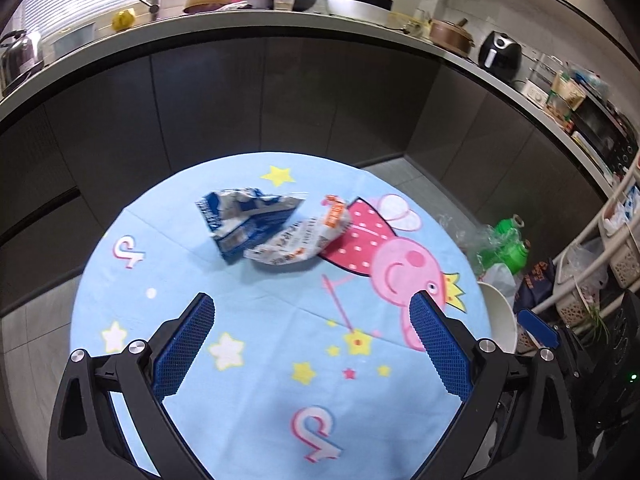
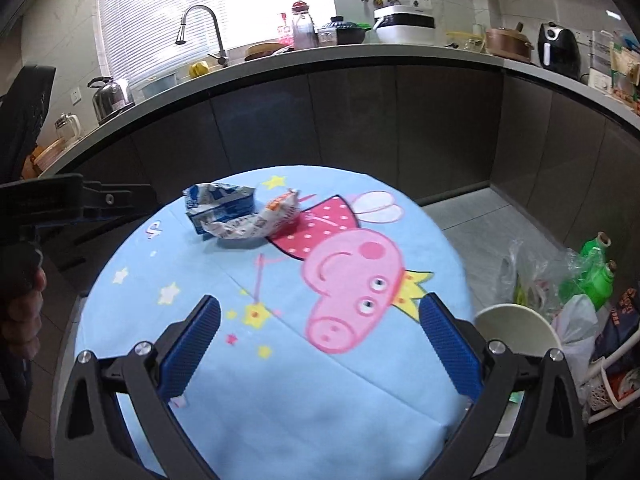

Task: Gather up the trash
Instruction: 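Grasp the blue-and-white milk carton with the left gripper while the right grasps the white-and-orange wrapper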

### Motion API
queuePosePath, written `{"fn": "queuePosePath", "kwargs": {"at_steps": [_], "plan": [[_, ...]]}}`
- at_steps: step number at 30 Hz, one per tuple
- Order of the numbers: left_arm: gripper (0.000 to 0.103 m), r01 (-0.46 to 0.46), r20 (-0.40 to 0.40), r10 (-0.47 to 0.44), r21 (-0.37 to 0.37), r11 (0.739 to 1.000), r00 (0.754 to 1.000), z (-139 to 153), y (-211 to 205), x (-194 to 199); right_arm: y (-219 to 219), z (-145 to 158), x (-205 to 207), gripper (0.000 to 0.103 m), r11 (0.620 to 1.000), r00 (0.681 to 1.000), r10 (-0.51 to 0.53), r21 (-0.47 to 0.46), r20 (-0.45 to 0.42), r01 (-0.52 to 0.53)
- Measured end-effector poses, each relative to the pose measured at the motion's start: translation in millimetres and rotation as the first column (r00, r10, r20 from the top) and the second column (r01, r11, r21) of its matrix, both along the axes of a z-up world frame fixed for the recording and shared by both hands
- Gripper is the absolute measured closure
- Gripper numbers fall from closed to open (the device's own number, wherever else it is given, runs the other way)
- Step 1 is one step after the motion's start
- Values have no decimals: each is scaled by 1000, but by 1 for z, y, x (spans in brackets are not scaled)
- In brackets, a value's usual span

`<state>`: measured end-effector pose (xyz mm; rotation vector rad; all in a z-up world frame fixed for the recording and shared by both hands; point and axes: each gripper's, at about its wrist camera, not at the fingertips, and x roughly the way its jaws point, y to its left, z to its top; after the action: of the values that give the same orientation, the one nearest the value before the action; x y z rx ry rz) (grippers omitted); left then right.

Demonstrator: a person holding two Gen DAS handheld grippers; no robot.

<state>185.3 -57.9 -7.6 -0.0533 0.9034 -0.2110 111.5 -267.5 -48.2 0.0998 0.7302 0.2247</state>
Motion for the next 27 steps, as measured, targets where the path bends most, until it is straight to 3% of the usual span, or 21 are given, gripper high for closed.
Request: {"fn": "queuePosePath", "kwargs": {"at_steps": [6,12,16,20,23,27], "plan": [[9,-49,20,49,45,998,999,-8,28,19,42,-4,40,3,998,997,50,29,-62,-48],[9,-71,19,70,62,996,997,-21,56,42,65,-23,88,4,1000,983,-16,23,-183,20],[16,-100,-10,100,7,995,995,-32,85,63,80,-33,114,14,999,977,-38,29,-212,45],[25,-115,-53,111,-68,991,992,-44,108,87,86,-50,140,27,991,960,-61,99,-275,91],[33,-111,-91,100,-131,985,991,-55,119,102,90,-59,155,46,985,957,-77,129,-281,117],[36,-95,-120,71,-213,972,990,-66,120,120,99,-67,169,47,981,955,-76,150,-287,124]]}}
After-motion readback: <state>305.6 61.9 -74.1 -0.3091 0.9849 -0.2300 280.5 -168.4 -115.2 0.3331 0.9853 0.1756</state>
